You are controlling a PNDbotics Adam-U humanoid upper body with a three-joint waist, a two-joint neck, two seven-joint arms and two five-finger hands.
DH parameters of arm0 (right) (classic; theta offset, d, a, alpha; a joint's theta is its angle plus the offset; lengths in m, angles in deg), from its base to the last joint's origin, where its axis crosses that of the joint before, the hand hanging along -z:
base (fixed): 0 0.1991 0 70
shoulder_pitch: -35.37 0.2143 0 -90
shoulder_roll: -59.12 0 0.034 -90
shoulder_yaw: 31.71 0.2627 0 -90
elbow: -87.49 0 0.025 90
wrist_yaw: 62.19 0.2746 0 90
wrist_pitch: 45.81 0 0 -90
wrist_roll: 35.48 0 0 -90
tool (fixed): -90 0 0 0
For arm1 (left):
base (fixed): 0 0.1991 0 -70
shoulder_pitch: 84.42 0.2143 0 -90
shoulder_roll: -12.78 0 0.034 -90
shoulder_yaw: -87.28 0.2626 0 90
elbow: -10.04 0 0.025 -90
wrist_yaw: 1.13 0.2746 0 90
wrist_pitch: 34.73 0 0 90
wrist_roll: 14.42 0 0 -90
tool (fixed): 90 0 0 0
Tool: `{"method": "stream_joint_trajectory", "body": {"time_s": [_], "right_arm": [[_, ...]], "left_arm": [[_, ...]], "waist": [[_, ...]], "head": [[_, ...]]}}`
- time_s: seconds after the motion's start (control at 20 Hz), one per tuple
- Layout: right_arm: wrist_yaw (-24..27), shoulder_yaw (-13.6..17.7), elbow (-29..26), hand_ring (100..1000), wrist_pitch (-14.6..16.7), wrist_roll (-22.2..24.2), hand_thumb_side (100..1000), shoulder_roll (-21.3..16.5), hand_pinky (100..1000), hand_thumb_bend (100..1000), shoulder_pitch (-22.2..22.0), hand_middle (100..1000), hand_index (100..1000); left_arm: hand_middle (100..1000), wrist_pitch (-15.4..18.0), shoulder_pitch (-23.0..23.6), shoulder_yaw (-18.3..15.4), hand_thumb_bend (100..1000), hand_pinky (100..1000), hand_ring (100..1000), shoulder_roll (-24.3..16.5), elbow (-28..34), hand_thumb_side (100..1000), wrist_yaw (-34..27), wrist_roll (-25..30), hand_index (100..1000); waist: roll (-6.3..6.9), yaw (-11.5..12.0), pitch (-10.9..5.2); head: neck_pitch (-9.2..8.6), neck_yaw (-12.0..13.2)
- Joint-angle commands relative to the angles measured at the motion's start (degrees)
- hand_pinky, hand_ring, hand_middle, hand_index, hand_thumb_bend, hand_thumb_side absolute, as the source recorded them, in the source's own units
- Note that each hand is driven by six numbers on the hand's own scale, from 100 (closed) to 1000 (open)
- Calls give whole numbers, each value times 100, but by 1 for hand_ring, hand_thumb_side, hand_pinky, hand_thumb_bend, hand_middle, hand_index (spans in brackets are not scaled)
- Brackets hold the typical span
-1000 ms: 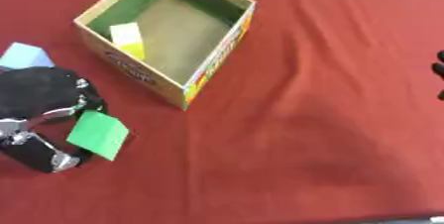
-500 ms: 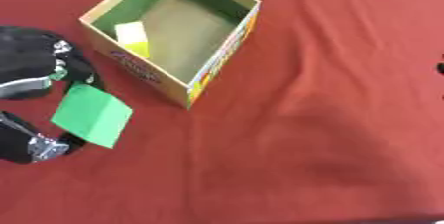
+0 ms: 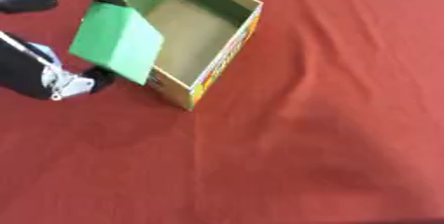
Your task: Pick up objects on the table and place them in the box.
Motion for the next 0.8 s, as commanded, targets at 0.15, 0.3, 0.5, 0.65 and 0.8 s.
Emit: {"method": "stream_joint_trajectory", "body": {"time_s": [0.15,0.3,0.5,0.65,0.8], "right_arm": [[96,0,-115,1000,934,877,470,-254,1000,100,115,543,749],[148,-26,-115,1000,976,928,470,-298,1000,100,187,543,749],[233,-67,-115,1000,1033,1011,470,-331,1000,100,261,543,749],[254,-62,-115,1000,1059,1067,470,-297,1000,100,260,543,749],[246,-54,-115,1000,986,1084,470,-274,1000,100,291,542,749]], "left_arm": [[507,120,-332,-133,100,840,740,147,-465,261,50,-594,597],[511,186,-447,-160,100,843,742,220,-661,251,88,-978,613],[529,317,-538,-138,100,845,759,340,-1076,205,381,-1392,633],[561,497,-547,-82,100,846,776,439,-1459,167,799,-1598,658],[658,727,-525,-2,100,860,819,539,-1745,148,1201,-1720,730]], "waist": [[138,-221,67],[210,-410,130],[262,-658,201],[286,-745,238],[307,-752,261]], "head": [[-263,259],[-373,390],[-457,587],[-485,638],[-507,649]]}}
